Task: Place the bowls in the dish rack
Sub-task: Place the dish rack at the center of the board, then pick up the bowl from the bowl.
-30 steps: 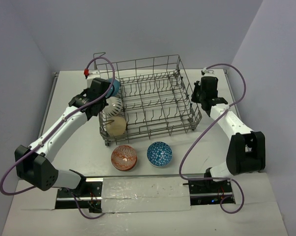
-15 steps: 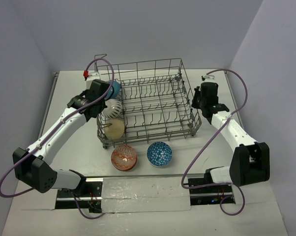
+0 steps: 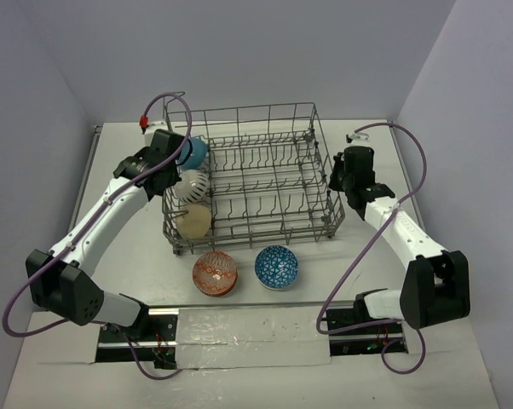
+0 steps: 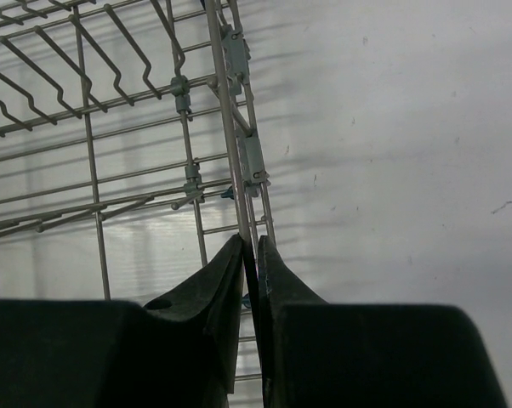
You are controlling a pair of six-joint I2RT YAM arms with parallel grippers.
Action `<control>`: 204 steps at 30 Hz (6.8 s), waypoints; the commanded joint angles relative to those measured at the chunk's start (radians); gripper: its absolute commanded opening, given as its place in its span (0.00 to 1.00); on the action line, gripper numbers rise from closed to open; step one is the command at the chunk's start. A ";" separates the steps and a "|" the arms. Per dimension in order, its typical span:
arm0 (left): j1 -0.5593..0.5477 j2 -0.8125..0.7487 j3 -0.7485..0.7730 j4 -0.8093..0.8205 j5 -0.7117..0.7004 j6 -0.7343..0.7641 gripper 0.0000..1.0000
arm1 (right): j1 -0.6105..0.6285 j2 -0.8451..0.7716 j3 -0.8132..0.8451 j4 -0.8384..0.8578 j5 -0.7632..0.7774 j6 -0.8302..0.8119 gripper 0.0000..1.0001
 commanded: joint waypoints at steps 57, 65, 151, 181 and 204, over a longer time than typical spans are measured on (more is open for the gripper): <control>0.036 -0.105 0.102 0.069 -0.225 -0.081 0.40 | 0.157 -0.021 0.143 -0.142 0.138 0.041 0.56; 0.022 -0.167 0.075 0.130 -0.240 -0.061 0.39 | 0.111 -0.027 0.241 -0.162 0.186 0.031 0.66; 0.023 -0.668 -0.123 -0.114 0.654 0.100 0.33 | 0.841 -0.429 0.115 -0.186 0.394 -0.248 0.70; -0.685 -0.328 -0.183 -0.149 0.220 -0.110 0.31 | 0.816 -0.457 0.103 -0.177 0.439 -0.252 0.75; -0.906 -0.155 -0.246 -0.183 0.157 -0.247 0.33 | 0.810 -0.434 0.104 -0.183 0.448 -0.254 0.76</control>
